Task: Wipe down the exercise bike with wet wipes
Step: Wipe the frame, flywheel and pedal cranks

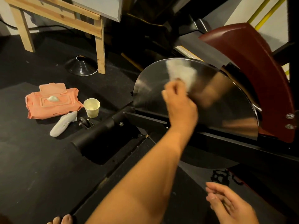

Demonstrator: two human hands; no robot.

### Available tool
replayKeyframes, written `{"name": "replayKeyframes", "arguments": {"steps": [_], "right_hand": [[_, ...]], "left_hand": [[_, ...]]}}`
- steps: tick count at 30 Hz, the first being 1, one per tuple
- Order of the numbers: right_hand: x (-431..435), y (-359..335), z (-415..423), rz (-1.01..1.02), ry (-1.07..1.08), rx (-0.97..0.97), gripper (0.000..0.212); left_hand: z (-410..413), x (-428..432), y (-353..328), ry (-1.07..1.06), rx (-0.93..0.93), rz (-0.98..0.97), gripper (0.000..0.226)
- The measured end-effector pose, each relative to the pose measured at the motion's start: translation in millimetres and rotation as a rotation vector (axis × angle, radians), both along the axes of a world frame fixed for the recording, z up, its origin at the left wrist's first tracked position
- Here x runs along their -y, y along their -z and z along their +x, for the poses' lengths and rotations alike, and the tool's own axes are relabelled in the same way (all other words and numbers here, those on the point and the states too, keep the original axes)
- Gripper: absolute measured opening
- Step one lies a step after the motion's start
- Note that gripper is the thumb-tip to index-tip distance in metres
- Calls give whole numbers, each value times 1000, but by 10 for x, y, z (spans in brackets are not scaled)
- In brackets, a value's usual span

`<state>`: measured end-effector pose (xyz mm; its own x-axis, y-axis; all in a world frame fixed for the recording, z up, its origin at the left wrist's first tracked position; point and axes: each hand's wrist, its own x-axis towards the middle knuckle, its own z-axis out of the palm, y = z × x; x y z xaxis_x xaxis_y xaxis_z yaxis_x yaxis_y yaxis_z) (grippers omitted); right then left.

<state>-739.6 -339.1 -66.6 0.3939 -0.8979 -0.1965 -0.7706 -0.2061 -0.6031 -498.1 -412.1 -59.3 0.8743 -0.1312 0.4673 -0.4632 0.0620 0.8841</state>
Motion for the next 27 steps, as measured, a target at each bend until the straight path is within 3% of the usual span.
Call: {"name": "replayKeyframes", "arguments": {"steps": [3,5,8,11,12,13,14,17,18,20,23,25,27], "right_hand": [[-10,-34,-6,0,-28,-18,35],[-11,-42,-8,16,1,-11,35],[14,-32,34,34,10,4,35],[28,-8,85,71,43,51,34],[31,1,102,77,48,64,34],[29,6,117,79,45,71,34],[24,8,127,79,49,83,34],[56,-61,143,60,95,193,34],[111,-125,156,8,104,232,32],[284,-345,211,-117,155,349,24],[599,-687,297,-214,289,552,8],[704,-757,299,-186,313,591,8],[722,-748,253,-177,277,563,6]], "left_hand": [[506,-80,130,-90,-326,-25,22],[487,-73,107,-76,-386,20,20],[-74,32,32,0,17,144,34],[-560,-21,-25,213,643,161,39],[-551,-49,6,254,792,183,38],[-464,-82,4,254,821,207,38],[-332,-104,-8,229,718,237,38],[145,-113,-57,53,30,294,36],[226,-114,-76,6,-52,308,36],[135,-70,-53,24,113,308,35],[-414,-82,31,242,641,265,35],[-630,-134,85,355,999,275,35],[-537,-131,117,381,1151,261,36]]}}
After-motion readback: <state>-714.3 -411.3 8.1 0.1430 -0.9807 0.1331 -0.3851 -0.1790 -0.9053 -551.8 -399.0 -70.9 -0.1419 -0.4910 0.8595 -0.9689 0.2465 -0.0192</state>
